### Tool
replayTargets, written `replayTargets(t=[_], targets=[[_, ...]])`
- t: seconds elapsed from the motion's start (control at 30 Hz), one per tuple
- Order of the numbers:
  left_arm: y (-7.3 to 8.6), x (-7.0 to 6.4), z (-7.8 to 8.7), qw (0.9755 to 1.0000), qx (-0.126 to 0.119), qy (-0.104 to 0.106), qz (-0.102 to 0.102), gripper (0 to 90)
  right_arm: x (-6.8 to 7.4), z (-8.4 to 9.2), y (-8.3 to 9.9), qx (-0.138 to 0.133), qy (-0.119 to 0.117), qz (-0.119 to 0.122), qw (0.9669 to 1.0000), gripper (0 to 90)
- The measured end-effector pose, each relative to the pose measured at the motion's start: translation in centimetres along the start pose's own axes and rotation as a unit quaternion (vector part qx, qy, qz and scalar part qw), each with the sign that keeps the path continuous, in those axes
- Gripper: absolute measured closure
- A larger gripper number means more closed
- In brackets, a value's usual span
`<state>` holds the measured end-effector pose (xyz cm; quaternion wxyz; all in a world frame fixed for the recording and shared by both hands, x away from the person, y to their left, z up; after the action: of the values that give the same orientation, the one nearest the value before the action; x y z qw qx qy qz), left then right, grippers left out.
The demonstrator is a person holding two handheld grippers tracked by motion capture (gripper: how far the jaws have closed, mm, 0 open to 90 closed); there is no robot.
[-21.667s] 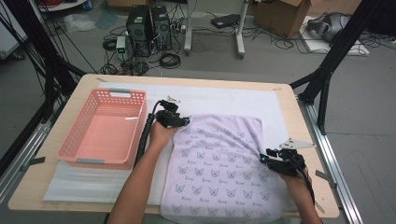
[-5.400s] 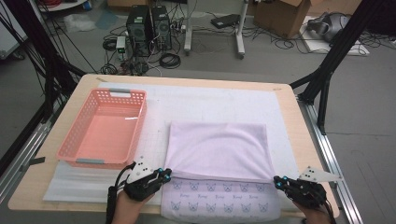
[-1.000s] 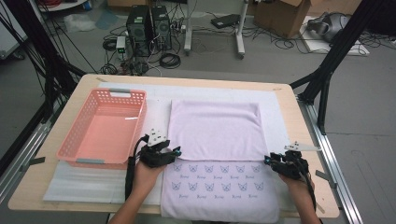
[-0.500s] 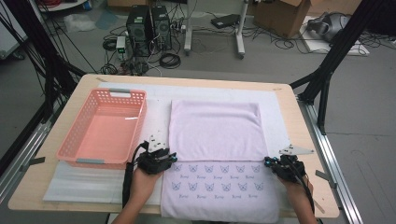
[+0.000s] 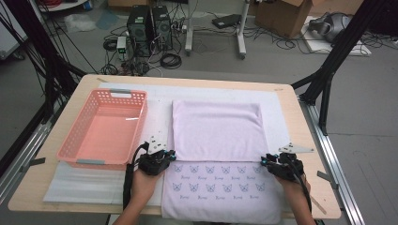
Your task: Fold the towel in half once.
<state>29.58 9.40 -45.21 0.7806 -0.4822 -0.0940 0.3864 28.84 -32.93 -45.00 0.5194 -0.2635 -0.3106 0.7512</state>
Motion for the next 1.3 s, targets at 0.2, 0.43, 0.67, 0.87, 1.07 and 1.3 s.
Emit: replayTargets(t=[0.2, 0.43, 0.67, 0.87, 1.07, 1.3], targets=[[0.0, 0.2, 0.4, 0.9999, -0.006, 0.01, 0.012, 86.7, -0.1, -0.1, 0.1, 0.004, 0.003, 0.016, 0.9999, 84.1], [0.1, 0.1, 1.4, 0.9993, -0.02, 0.019, 0.024, 86.9, -0.1, 0.7, 0.4, -0.003, -0.009, 0.008, 0.9999, 84.5], [1.2, -0.6, 2.7, 0.9986, -0.034, 0.022, 0.033, 86.9, 0.3, 1.8, 1.0, -0.01, -0.004, 0.007, 0.9999, 87.1], [2.1, -2.2, 4.3, 0.9977, -0.058, 0.026, 0.024, 86.9, 0.6, 3.7, 2.1, -0.027, -0.004, -0.001, 0.9996, 89.9], [3.1, -3.3, 5.8, 0.9965, -0.073, 0.027, 0.031, 87.0, 1.6, 5.6, 3.1, -0.039, -0.01, -0.005, 0.9992, 90.0], [4.3, -4.7, 7.3, 0.9954, -0.08, 0.04, 0.036, 87.0, 2.0, 7.7, 4.5, -0.043, -0.013, -0.005, 0.999, 90.0]])
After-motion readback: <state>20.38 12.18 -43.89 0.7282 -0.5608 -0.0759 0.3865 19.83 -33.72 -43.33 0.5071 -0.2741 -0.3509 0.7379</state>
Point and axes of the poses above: each handheld gripper's, and its own axes: z roughly backward along the jaws, y roughly out of its underside, x roughly to its left, the point moved 1 cm from there along -z, roughly forward along the jaws, and after that the axes turned 12 degrees about y, right-handed, at the moved point
